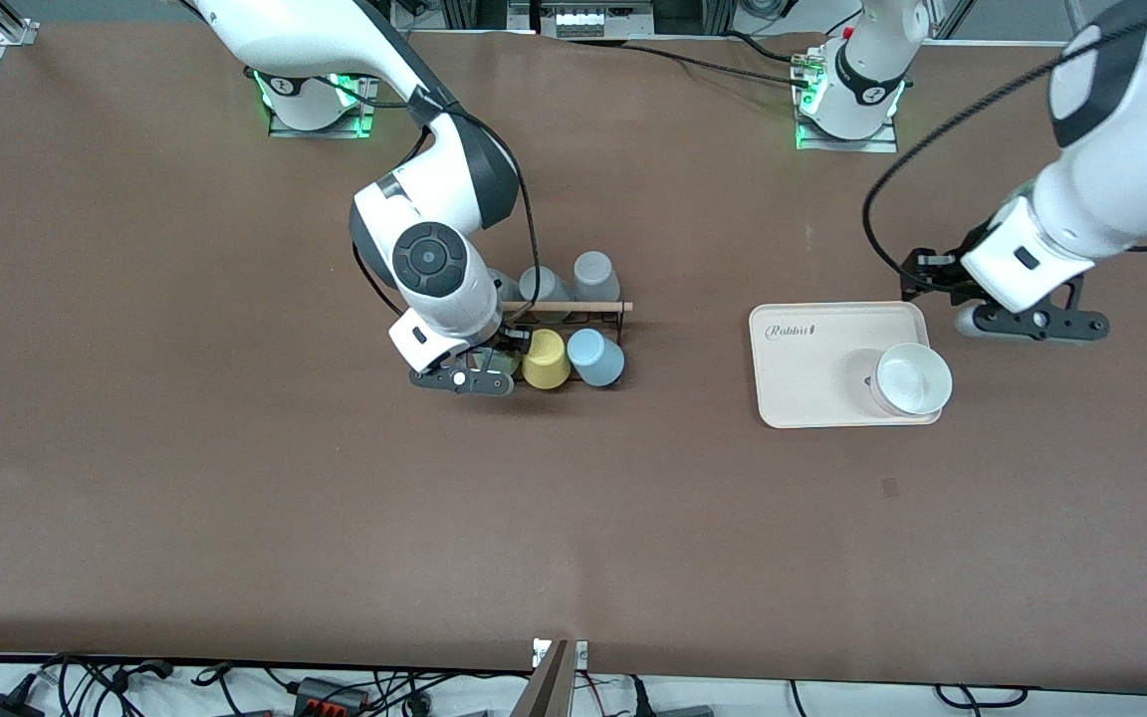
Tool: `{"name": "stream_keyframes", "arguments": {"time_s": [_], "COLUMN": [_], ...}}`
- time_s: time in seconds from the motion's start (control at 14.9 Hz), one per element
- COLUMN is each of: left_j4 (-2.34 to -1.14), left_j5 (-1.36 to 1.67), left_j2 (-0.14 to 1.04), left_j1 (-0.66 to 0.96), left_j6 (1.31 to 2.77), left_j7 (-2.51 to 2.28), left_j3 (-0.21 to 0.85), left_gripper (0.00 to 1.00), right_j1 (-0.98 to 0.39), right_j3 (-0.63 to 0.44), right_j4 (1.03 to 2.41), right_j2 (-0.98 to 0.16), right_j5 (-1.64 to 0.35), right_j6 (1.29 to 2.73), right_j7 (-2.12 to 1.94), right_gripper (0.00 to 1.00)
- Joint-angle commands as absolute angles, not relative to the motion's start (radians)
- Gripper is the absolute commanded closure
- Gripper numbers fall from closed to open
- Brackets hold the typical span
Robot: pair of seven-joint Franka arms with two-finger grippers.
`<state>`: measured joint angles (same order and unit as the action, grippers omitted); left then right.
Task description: Hang scattered cups on rack with three cups
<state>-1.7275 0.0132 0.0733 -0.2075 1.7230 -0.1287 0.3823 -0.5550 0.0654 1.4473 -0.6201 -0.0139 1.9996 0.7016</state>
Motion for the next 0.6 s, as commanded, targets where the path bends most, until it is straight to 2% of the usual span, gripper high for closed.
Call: {"name": "stream_keyframes", "arguments": {"time_s": [0.0,0.07,0.13,0.34,0.54], "left_j4": [-1.832,-1.821,-1.81,-1.731,-1.71], "left_j5": [0.041,0.04,0.04,0.037,0.038], "left_j2": [-0.02,-0.02,-0.018,0.024,0.017], "left_j1": [-0.105,-0.048,-0.037,-0.057,-0.055], "left_j6": [1.786,1.786,1.786,1.691,1.674], "left_j7": [-0.072,-0.066,-0.08,-0.083,-0.139], "left_j3": [0.217,0.157,0.146,0.137,0.15], "left_gripper": [0.0,0.0,0.0,0.0,0.0], "right_j1": [-0.568,-0.566,-0.565,-0.551,-0.503], "right_j3": [0.057,0.057,0.057,0.051,0.049], "right_j4": [1.436,1.434,1.433,1.425,1.404], "right_j2": [-0.635,-0.634,-0.632,-0.606,-0.511], "right_j5": [0.002,0.002,0.002,0.0,-0.002], "right_j6": [2.01,2.01,2.008,1.994,1.916], "right_j7": [0.723,0.723,0.721,0.695,0.644], "right_gripper": [0.42,0.22,0.0,0.0,0.0]}}
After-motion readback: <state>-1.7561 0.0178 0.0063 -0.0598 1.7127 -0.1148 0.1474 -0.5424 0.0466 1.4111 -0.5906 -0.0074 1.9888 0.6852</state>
